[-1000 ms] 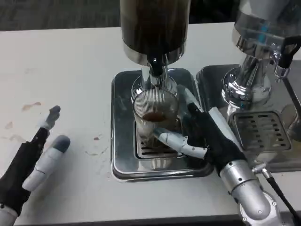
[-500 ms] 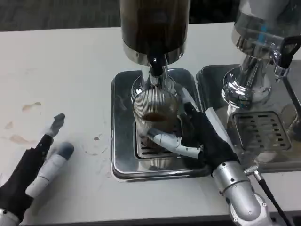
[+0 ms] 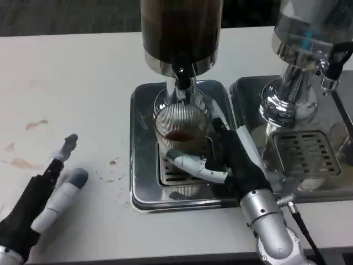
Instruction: Grasp the cup under the faucet to collect the drink, then remove the cup.
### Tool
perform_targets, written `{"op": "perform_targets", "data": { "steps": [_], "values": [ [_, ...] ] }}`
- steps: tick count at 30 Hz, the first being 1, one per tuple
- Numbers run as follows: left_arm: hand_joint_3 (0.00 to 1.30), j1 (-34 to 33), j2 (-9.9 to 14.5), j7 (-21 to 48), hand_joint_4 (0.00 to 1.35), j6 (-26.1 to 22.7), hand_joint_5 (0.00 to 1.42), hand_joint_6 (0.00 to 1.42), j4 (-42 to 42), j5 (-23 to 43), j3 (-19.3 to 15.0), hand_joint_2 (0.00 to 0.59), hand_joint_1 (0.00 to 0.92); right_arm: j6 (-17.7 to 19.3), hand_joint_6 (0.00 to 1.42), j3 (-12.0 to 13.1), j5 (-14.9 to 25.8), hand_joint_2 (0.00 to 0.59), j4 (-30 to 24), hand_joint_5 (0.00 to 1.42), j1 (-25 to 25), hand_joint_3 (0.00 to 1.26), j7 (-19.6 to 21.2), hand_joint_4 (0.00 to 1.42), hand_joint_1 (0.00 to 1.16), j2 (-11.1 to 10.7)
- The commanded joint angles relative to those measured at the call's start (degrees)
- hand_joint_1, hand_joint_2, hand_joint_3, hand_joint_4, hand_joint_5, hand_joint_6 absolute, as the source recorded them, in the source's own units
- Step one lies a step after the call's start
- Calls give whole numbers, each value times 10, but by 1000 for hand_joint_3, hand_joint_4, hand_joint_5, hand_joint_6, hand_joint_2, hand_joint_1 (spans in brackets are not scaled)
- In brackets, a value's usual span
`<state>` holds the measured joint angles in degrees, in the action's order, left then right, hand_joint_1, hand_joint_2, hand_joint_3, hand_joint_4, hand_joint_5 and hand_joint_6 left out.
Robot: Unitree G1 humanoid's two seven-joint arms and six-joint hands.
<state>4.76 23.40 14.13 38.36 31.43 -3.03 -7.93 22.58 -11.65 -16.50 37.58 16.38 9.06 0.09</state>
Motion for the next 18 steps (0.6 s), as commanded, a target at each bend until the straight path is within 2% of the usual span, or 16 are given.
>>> {"op": "perform_targets", "data": {
  "steps": [1, 9, 18],
  "values": [
    [0, 10, 7, -6, 0, -4, 0, 0, -10, -3, -1, 93, 0, 16, 62, -4, 0, 159, 9, 0, 6, 0, 6, 0, 806, 12],
    [0, 18, 9, -8, 0, -7, 0, 0, -19, -2, -3, 95, 0, 17, 129, -4, 9, 153, 23, 58, 4, 0, 2, 42, 829, 26],
    [0, 22, 9, -11, 0, -10, 0, 0, -27, -2, -6, 94, 0, 10, 179, 1, 16, 159, 39, 118, 16, 0, -2, 78, 861, 31]
  ]
}}
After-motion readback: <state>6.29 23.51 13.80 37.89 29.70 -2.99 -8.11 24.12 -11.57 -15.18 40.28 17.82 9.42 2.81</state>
